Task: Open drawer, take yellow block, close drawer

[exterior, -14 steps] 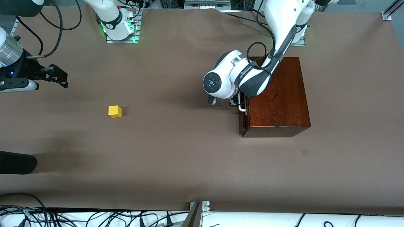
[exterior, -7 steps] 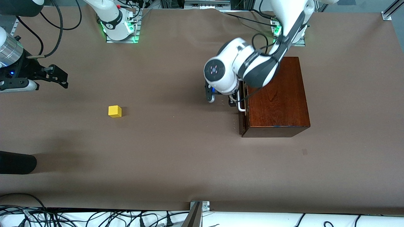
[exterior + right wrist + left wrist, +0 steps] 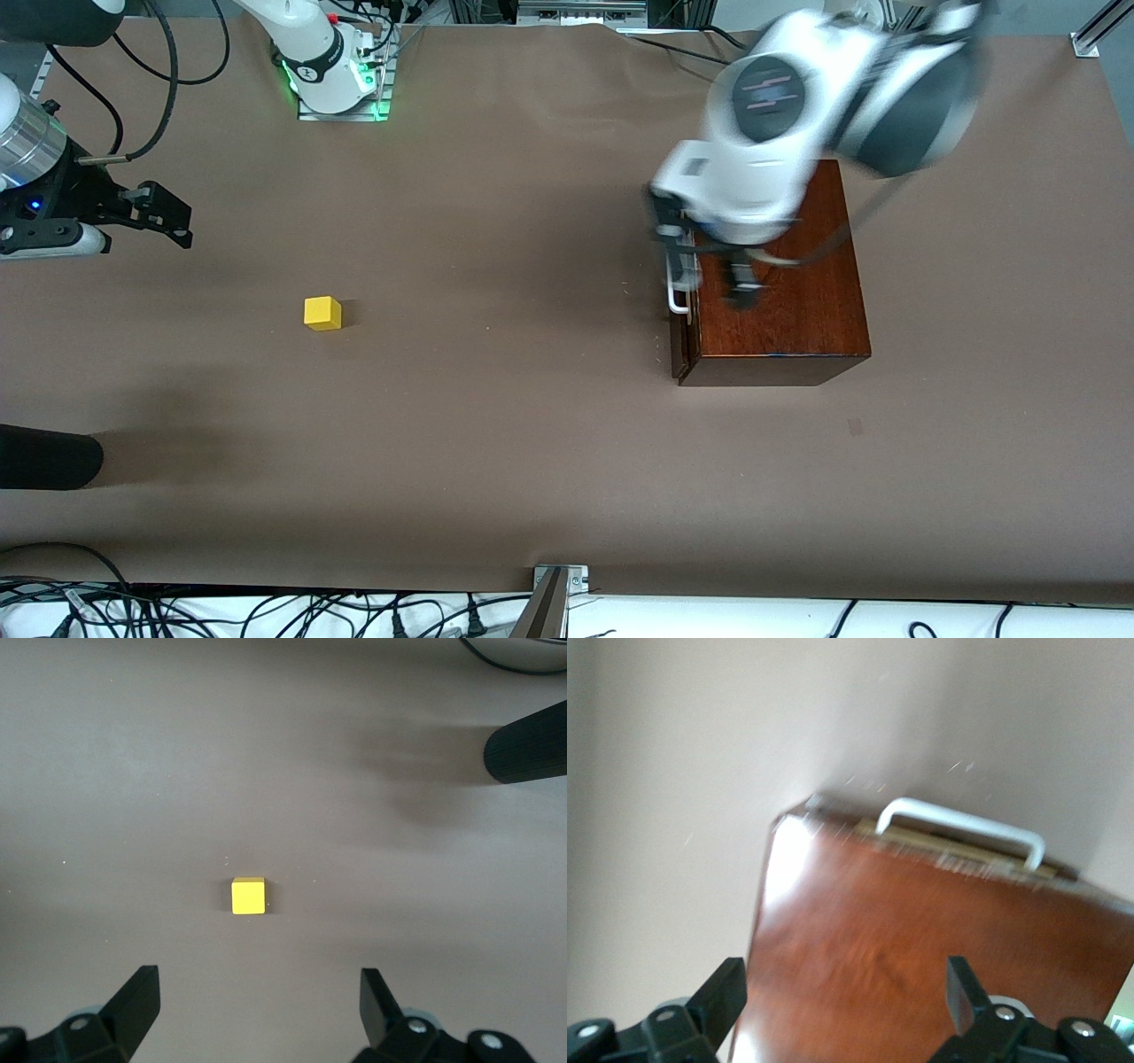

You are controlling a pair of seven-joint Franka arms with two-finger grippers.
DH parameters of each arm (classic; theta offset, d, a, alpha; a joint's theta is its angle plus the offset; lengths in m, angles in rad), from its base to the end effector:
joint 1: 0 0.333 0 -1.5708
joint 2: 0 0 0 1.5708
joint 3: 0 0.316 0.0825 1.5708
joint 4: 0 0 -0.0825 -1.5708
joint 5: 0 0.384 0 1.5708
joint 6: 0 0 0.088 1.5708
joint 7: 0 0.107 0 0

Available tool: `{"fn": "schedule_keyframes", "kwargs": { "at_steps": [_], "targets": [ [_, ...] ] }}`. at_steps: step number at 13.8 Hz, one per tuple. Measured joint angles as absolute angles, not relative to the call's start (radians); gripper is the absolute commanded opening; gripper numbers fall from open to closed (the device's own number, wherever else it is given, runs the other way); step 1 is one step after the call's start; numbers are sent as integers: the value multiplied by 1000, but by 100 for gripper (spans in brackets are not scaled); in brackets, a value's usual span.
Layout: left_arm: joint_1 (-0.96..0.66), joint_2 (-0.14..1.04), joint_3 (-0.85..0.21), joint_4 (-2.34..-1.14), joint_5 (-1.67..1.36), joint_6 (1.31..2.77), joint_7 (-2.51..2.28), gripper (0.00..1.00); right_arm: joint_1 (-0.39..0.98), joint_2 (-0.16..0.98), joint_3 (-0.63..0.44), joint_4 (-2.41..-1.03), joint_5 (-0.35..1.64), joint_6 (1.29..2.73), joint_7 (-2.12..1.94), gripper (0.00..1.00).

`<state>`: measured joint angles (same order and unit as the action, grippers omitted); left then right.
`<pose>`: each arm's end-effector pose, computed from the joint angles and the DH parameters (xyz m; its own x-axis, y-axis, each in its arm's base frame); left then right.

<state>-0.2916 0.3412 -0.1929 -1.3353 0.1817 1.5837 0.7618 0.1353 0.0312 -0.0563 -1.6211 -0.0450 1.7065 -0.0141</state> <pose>0.5938 -0.2683 0.5339 0.3152 -0.9382 -0.1431 -0.9488 -0.3150 -0.0243 0.5739 0.0417 0.5953 0.9937 0.0990 0.0534 0.0965 -0.9942 0.0473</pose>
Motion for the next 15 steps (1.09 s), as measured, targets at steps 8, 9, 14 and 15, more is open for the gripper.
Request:
{"fn": "schedule_keyframes", "kwargs": {
  "at_steps": [8,9,14,15],
  "targets": [
    [-52,306,-183,-1270,173,1572,739,100,135,31,-55,-1621,-45,1707,-13,100],
    [-47,296,-182,-1270,166,1571,702,100,135,31,-54,-1621,-45,1707,-13,100],
    [-49,277,-147,-1366,148,1651,279,100,135,31,-52,-1620,-45,1707,-13,100],
    [-48,265,-132,-1386,140,1657,205,100,135,31,-52,-1620,-45,1707,-13,100]
  ]
}}
